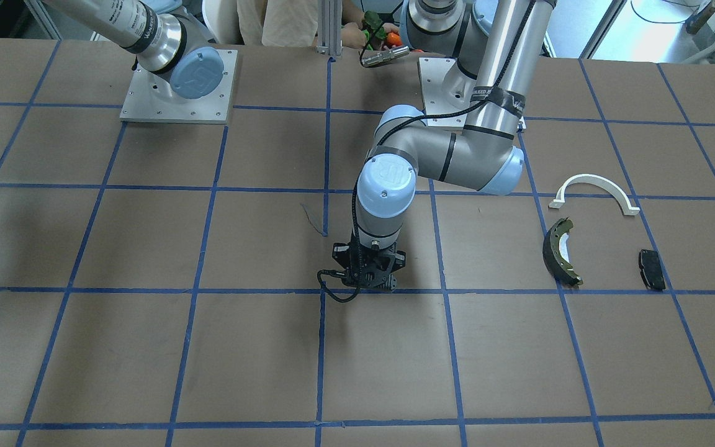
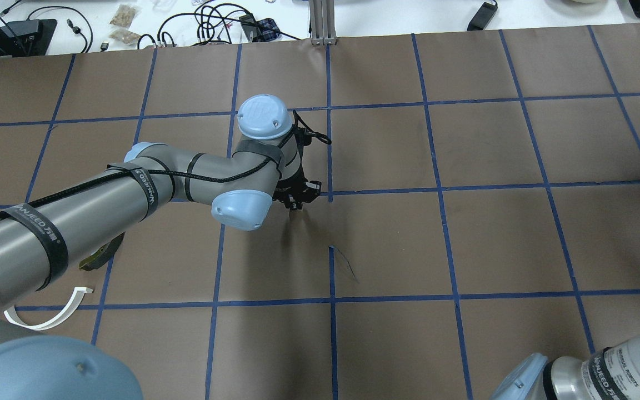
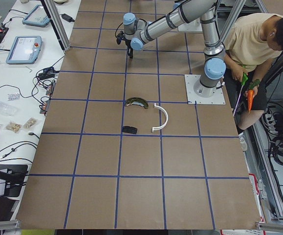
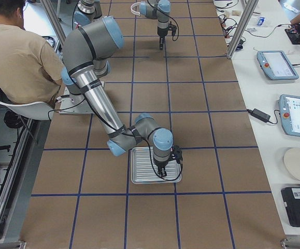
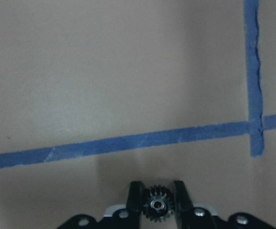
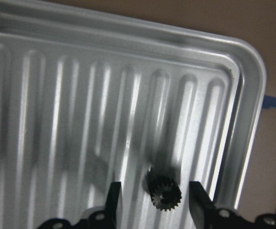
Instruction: Place bearing gear from tray to pile
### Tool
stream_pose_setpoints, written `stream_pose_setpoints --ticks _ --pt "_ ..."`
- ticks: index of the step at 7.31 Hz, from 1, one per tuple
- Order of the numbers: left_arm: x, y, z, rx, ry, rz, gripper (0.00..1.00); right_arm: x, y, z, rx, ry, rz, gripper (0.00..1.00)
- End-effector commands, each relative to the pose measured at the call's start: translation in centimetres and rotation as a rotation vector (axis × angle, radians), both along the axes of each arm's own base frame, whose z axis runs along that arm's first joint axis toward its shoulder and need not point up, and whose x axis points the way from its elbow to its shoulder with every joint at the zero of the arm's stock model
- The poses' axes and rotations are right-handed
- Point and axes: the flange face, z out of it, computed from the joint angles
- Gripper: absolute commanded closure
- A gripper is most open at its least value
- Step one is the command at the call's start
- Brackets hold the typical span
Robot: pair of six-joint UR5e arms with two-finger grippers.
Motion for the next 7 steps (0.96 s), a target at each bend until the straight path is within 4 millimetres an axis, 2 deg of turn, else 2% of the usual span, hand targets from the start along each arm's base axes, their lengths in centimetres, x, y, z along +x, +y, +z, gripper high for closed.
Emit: stream_pose_setpoints --ticks 1,2,4,5,6,7 --pt "7.0 -4.2 4.4 0.014 -0.012 0.044 1.00 -0.3 0.4 -0.2 0.034 0.022 -0.004 0.71" --pt "11.3 -6.3 7.2 0.017 -0.013 0.037 1.00 -0.4 0.3 -0.1 0.034 0.023 -0.003 0.81" --pt "19.6 -7.7 11.2 0.046 -0.070 0.016 1.00 -0.3 0.3 -0.1 0.031 0.021 -0.002 0.88" --pt "24.6 -7.3 11.9 0.083 -0.089 0.036 1.00 -0.3 0.3 0.0 0.029 0.022 -0.002 0.92" --pt "30.3 -6.8 11.7 0.105 -0.080 0.070 1.00 -0.3 0.3 0.6 0.023 0.029 -0.005 0.95" --pt "36.4 -5.9 11.2 0.127 -0.069 0.121 1.00 0.2 0.2 2.2 0.014 0.047 -0.014 0.96"
